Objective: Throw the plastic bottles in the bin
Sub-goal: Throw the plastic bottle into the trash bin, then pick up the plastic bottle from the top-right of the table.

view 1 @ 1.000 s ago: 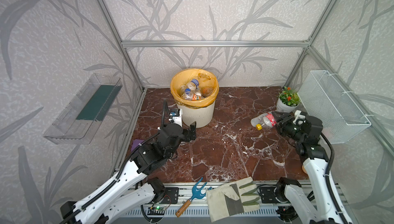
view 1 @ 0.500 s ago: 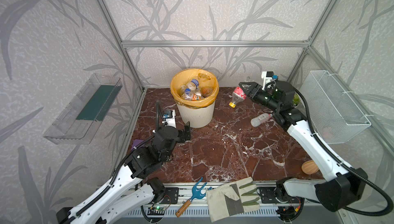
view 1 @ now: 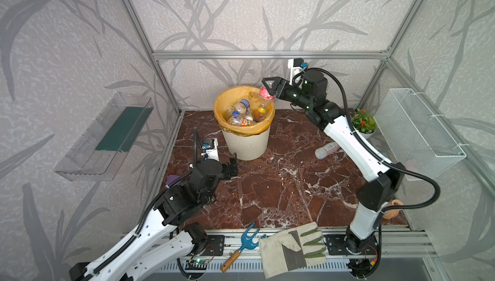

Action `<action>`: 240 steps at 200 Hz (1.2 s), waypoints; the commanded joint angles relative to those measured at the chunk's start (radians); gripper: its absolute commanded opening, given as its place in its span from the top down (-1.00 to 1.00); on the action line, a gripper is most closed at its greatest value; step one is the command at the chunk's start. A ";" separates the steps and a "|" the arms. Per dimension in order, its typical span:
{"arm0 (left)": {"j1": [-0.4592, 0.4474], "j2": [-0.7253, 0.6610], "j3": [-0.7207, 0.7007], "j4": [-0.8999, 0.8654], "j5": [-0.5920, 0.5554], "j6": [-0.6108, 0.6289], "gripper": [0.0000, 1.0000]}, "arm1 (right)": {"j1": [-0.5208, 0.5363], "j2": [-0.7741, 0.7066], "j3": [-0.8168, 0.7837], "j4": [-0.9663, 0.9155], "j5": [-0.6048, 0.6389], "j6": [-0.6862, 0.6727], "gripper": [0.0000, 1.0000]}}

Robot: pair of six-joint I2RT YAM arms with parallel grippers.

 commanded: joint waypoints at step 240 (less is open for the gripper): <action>0.005 -0.104 -0.060 -0.009 -0.061 -0.022 -0.94 | -0.529 -0.211 -0.869 -0.332 0.326 0.016 -0.95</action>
